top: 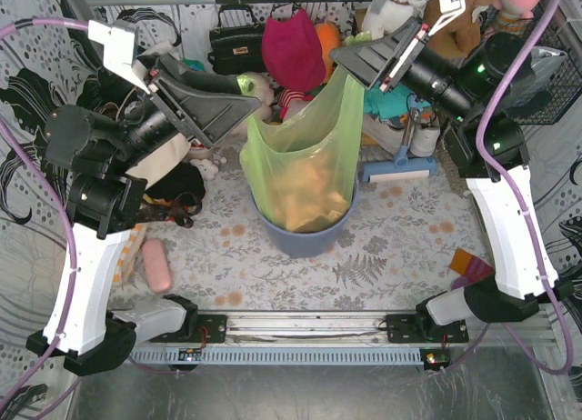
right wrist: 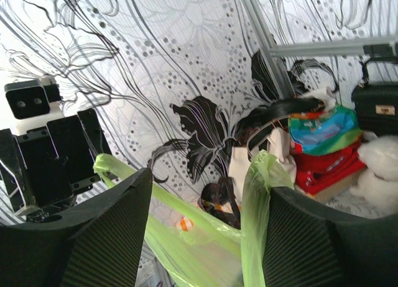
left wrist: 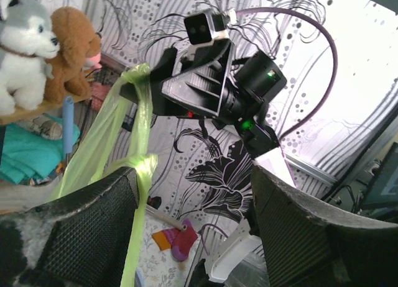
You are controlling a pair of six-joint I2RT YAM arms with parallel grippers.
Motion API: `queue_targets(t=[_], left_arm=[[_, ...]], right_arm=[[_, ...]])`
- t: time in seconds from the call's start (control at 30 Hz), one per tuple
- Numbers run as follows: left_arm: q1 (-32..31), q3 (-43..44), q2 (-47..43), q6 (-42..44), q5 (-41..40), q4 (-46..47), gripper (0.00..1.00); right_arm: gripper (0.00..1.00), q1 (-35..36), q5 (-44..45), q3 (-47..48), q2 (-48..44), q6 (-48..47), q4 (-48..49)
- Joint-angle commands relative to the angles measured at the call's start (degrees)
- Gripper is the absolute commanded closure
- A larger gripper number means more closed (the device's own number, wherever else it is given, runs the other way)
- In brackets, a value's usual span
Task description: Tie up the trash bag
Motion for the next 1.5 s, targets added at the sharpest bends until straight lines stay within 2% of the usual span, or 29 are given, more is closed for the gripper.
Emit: queue_targets(t=[0.0,0.1,0.2,0.3,0.4,0.53,0.77,0.93,1.07,1.3,1.47], left_arm=[[0.24,-6.27,-2.64,2.63,-4.66,-0.89,0.22],[0.23,-10.94,-3.75,2.04,-5.83,0.52,0.22],[0.23,-8.99,-2.62,2.34,-5.62,-0.16,0.22],[0.25,-2.15,0.46,2.97,-4.91,-1.92,0.22],[0.23,5.52,3.35,2.78,-3.69,-3.14,0.22],[0.23,7.96,3.34,2.0,-2.67,-4.3,0.22],[0.27,-1.05,-5.06,5.02,-8.76,-15.37,0.22],[0.23,-9.85,-10.82,2.41,-6.95,-18.28,0.22],[0.25,-15.78,-13.18,-1.28,-3.15,-13.47,0.21],[0.24,-23.03,-10.73,-6.19,3.0,-2.59,0.22],[-0.17,-26.46,-7.62,-12.16,7.29,9.5,0.22]], right_arm=[[0.37,0.06,2.94,-11.79,-5.55,-0.99,3.36],[0.39,0.02,4.38,-20.07,-9.16,0.22,7.17],[0.39,0.0,3.36,-19.22,-8.43,0.71,7.13],[0.41,0.04,1.58,-12.29,-5.42,1.68,6.49],[0.42,0.04,-0.04,-0.92,-0.97,2.0,3.7],[0.42,0.06,-1.47,5.07,1.0,3.49,2.79],[0.44,0.05,2.78,-12.05,-6.84,3.76,6.62],[0.44,0.05,3.61,-19.86,-9.48,4.61,8.68],[0.45,0.04,3.45,-21.19,-9.68,5.02,9.25],[0.45,0.04,3.44,-21.25,-10.05,5.2,9.57],[0.45,0.06,4.18,-21.2,-10.68,4.71,9.44]])
